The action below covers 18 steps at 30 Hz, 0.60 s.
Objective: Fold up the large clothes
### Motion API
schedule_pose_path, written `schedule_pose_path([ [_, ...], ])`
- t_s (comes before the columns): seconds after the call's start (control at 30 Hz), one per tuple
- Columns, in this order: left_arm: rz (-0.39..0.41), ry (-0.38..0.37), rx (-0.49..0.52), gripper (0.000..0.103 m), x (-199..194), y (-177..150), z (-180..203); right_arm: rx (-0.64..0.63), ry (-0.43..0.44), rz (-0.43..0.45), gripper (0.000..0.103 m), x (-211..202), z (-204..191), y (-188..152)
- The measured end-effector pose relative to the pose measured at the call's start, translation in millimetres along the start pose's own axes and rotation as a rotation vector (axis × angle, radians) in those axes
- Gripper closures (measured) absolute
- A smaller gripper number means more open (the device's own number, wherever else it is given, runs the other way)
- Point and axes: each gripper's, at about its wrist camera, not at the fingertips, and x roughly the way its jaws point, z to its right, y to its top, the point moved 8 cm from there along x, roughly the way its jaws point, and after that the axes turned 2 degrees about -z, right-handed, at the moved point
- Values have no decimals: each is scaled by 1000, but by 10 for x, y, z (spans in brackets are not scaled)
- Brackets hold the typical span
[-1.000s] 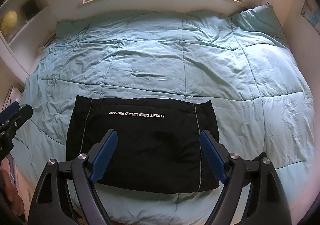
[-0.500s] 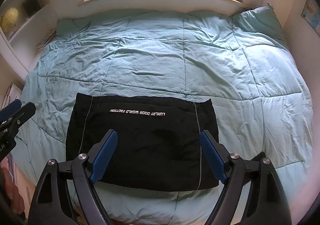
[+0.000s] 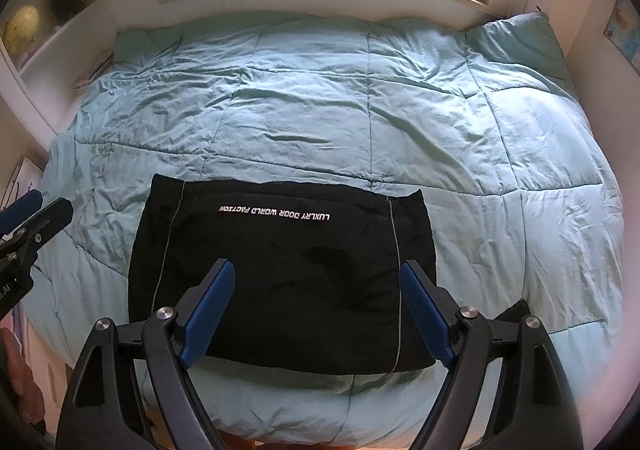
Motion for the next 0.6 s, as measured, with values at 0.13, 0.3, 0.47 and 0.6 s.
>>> schedule_pose_path([
  [0.13, -7, 2, -4, 34, 20, -29, -6, -2, 6, -8, 18, 24, 3, -37],
  [0.3, -12, 1, -6, 34, 43, -68, 9, -7, 8, -26, 18, 75, 11, -100],
  [0.47, 27, 33, 2, 34, 7, -51, -13, -15, 13, -38, 18, 118, -4, -136],
  [0.6, 60, 87, 3, 34, -40, -21, -127, -10, 12, -49, 18, 161, 20, -169],
])
